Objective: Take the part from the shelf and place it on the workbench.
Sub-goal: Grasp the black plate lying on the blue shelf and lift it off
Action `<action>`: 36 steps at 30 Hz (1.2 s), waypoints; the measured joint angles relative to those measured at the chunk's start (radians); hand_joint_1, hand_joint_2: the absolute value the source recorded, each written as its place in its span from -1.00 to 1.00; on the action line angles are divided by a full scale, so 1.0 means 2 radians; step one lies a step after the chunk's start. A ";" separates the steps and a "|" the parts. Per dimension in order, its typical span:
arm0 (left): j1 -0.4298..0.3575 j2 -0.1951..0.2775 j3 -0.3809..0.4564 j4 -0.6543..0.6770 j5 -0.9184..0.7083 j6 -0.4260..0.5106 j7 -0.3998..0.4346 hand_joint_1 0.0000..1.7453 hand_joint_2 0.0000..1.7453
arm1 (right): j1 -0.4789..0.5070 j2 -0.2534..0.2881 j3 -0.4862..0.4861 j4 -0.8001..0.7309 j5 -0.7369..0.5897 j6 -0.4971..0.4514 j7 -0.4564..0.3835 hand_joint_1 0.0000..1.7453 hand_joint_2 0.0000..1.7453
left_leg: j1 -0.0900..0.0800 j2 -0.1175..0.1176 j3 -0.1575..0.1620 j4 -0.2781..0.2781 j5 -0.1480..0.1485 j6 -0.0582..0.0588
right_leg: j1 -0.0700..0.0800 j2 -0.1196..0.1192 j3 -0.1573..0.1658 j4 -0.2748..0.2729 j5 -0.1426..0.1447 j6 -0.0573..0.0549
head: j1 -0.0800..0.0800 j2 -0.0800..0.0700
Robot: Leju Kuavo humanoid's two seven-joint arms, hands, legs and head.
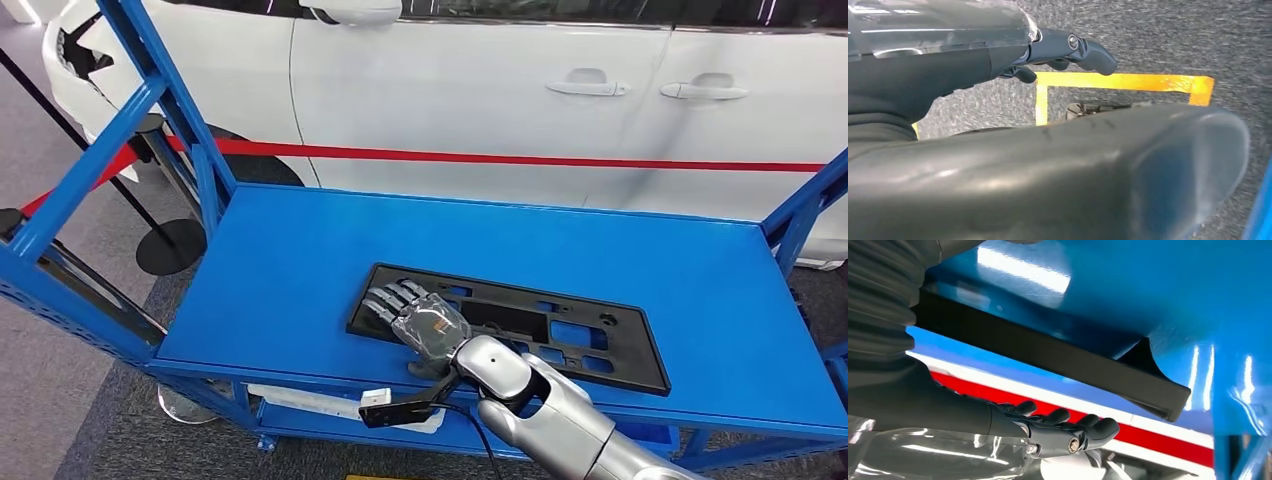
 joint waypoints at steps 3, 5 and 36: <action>0.000 0.000 0.001 0.000 0.001 -0.002 -0.002 -1.00 -1.00 | 0.003 -0.003 0.004 -0.009 0.004 0.000 0.000 -1.00 1.00 | -0.001 0.000 0.000 0.000 -0.002 -0.008 | 0.002 0.001 0.005 -0.015 0.001 -0.006 | 0.000 0.000; 0.000 0.000 0.001 0.000 0.001 -0.003 -0.003 -1.00 -1.00 | 0.004 -0.004 0.006 -0.014 0.006 0.000 0.000 -1.00 1.00 | 0.000 0.001 -0.002 0.007 -0.009 -0.013 | 0.000 0.002 0.008 -0.019 0.003 -0.011 | -0.001 0.000; 0.001 0.000 0.001 0.000 -0.003 -0.013 -0.016 -1.00 -1.00 | 0.002 -0.024 0.015 -0.046 0.029 -0.019 0.010 0.90 1.00 | 0.000 0.002 -0.004 0.013 -0.011 -0.015 | -0.002 -0.001 0.010 -0.019 0.002 -0.012 | 0.000 0.000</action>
